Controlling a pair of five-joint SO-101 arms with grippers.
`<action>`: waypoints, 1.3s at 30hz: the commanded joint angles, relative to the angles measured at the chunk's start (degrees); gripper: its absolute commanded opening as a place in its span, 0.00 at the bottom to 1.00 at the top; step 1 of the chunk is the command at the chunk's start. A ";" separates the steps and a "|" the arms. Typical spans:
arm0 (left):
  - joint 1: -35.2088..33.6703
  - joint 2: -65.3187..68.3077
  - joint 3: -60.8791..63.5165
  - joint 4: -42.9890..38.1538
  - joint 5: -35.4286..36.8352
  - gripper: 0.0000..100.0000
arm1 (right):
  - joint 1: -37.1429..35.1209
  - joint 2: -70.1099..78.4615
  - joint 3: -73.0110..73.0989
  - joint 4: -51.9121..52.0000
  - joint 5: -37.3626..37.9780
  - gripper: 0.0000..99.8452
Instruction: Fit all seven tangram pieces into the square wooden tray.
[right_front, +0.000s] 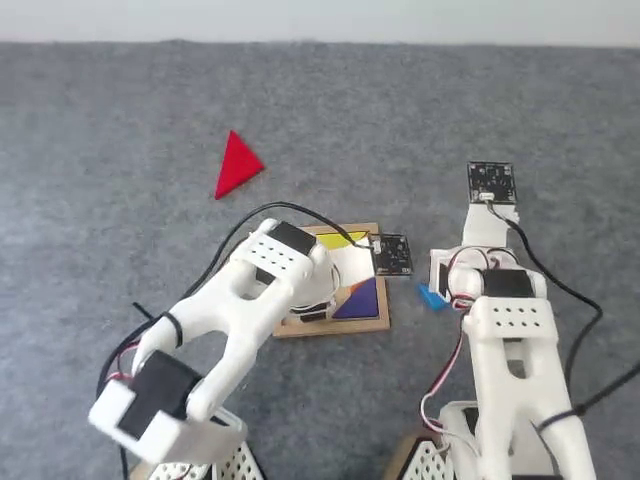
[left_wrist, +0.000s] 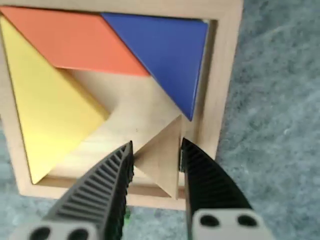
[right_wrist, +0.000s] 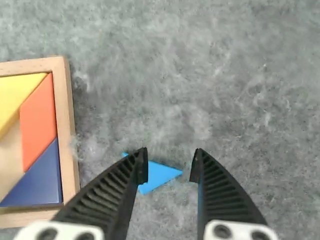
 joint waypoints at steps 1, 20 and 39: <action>-1.32 0.09 -1.80 -0.35 -0.62 0.13 | 0.75 -2.42 -0.44 0.04 -0.44 0.16; -6.77 -9.93 -2.15 2.99 9.05 0.18 | -0.04 -2.33 0.18 -0.13 -0.35 0.15; -37.10 -57.05 34.86 -8.53 29.71 0.03 | -37.76 -2.24 3.96 -11.38 7.65 0.02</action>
